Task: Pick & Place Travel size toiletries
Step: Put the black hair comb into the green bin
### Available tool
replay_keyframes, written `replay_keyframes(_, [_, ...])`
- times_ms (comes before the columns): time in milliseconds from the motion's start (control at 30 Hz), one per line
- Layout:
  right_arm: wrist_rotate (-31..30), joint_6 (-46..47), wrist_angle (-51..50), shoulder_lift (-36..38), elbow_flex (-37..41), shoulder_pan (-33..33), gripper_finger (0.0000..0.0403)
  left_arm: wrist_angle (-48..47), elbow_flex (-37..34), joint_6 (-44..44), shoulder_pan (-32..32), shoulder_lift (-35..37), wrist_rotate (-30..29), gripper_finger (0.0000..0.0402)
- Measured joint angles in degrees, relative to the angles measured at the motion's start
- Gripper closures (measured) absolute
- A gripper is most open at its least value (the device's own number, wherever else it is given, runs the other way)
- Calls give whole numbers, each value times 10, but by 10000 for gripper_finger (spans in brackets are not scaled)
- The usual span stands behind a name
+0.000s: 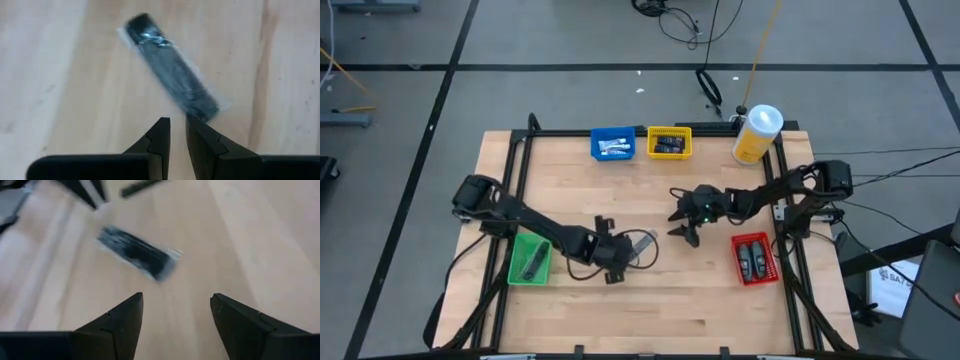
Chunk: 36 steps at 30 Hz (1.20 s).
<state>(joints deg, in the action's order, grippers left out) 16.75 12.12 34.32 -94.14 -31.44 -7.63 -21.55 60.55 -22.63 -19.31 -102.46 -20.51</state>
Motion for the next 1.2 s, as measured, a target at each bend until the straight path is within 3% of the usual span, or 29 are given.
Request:
replay_keyframes(167, [0,-12,81,-25,-1,15,160,80,0,24,0,-9,-6,339])
replay_keyframes(367, [1,-19,75,-72,-27,1,145,196,1,61,0,-64,35,339])
replay_keyframes(567, [3,-64,73,-142,-85,1,134,202,2,28,2,-110,39,339])
replay_keyframes(733, [71,-77,79,-175,-109,-3,133,204,3,22,2,-123,35,339])
replay_keyframes(867, [99,-76,79,-187,-115,-2,133,201,3,31,2,-123,34,339])
replay_keyframes(1200, [101,-69,61,-189,-115,21,133,175,2,32,5,-124,22,339])
